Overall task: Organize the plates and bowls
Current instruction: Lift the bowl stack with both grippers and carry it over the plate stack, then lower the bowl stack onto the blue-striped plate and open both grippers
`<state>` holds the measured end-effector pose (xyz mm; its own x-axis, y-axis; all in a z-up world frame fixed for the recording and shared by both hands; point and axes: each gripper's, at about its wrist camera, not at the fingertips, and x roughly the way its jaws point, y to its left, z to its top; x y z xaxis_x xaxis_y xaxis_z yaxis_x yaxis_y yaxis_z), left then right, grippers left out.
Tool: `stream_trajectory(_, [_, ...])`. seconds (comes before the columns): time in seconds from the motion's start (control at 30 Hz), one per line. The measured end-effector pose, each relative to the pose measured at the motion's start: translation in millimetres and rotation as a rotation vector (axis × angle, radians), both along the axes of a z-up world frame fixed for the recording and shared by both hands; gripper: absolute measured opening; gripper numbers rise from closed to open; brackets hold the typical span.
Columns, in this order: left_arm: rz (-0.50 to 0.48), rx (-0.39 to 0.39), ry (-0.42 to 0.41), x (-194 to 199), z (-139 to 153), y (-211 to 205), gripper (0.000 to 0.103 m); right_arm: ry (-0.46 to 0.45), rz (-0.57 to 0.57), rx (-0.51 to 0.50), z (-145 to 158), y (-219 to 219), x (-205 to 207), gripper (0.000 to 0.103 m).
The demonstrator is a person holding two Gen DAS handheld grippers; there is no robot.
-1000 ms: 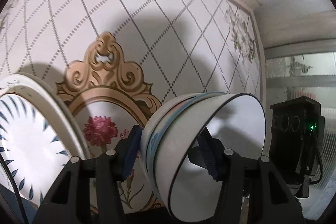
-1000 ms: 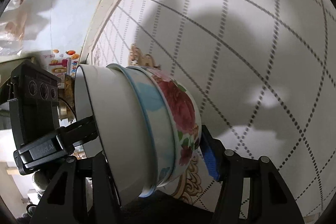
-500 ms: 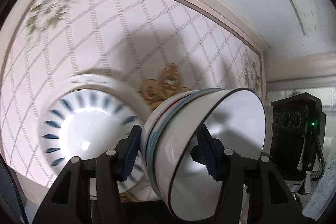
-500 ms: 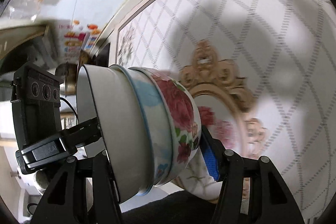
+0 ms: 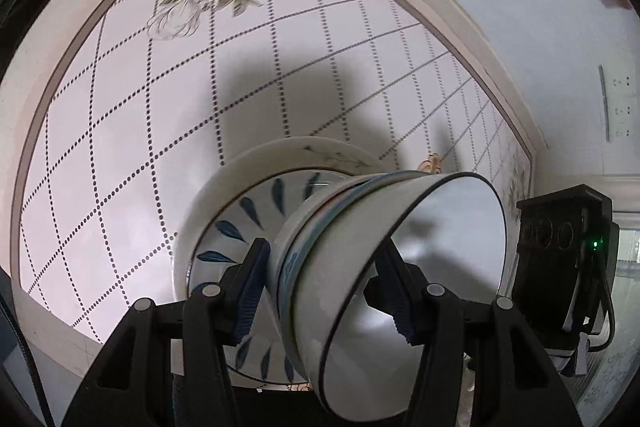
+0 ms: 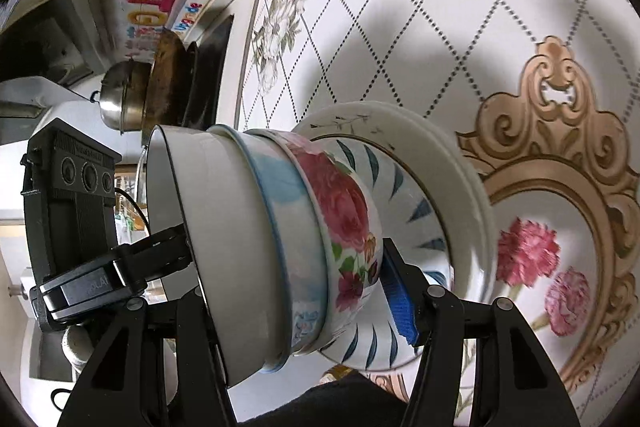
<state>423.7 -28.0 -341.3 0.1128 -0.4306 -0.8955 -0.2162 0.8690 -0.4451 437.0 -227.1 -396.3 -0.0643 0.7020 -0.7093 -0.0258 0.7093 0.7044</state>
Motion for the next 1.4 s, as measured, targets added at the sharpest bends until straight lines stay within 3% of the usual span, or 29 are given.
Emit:
stream_trajectory(0.33, [-0.003,0.009,-0.001,3,-12,1,0.05,0.016,-0.003,-0.038,-20,17,5,0.061])
stream_trajectory(0.97, [-0.015,0.04,-0.009,-2,-14,4,0.051,0.037,0.005,-0.049,-22,14,8,0.061])
stream_trajectory(1.17, [-0.027,0.13,-0.031,-10,-6,6,0.05,0.005,0.002,-0.071,-10,9,6,0.061])
stream_trajectory(1.4, [-0.045,0.327,-0.125,-29,32,9,0.051,-0.123,0.008,-0.146,31,3,-6,0.061])
